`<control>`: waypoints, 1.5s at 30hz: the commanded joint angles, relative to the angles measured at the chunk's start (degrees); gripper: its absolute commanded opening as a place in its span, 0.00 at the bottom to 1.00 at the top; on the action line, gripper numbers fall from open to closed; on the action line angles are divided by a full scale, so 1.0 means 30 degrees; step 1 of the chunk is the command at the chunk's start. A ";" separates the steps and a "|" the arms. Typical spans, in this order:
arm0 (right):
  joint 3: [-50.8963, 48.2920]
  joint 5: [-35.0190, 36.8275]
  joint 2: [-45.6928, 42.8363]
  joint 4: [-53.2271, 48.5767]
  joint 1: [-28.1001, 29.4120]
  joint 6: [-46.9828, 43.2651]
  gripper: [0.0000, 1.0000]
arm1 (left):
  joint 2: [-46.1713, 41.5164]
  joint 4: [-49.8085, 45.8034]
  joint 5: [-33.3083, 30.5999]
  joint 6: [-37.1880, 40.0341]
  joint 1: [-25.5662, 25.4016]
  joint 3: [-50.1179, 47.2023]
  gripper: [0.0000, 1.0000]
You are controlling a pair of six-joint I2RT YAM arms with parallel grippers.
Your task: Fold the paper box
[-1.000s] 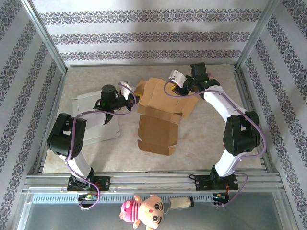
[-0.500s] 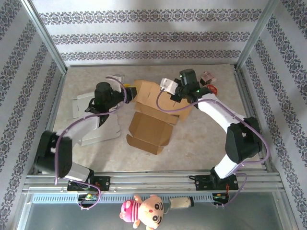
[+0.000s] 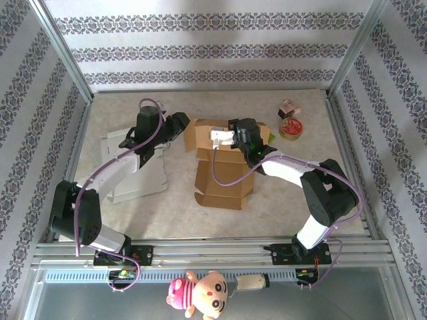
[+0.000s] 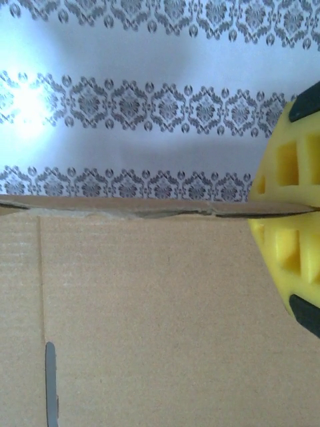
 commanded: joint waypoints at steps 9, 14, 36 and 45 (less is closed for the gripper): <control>-0.0322 0.0361 -0.0111 0.1822 0.0480 -0.0308 0.00 | 0.4907 0.0316 0.3829 0.0233 -0.0218 0.2668 0.03; -0.0216 0.0222 0.0180 0.1758 0.0628 0.0340 0.00 | 0.5774 0.0299 0.4082 0.0714 -0.1244 0.3459 0.03; -0.0652 0.1073 0.1072 0.2133 0.0552 0.0770 0.00 | -0.1040 -0.2297 -0.4616 0.9157 -0.1501 -0.2429 0.19; -0.0543 0.1445 0.1338 0.2203 0.0579 0.0659 0.00 | 0.1838 -0.5023 -0.3467 1.0487 -0.1852 -0.1353 0.23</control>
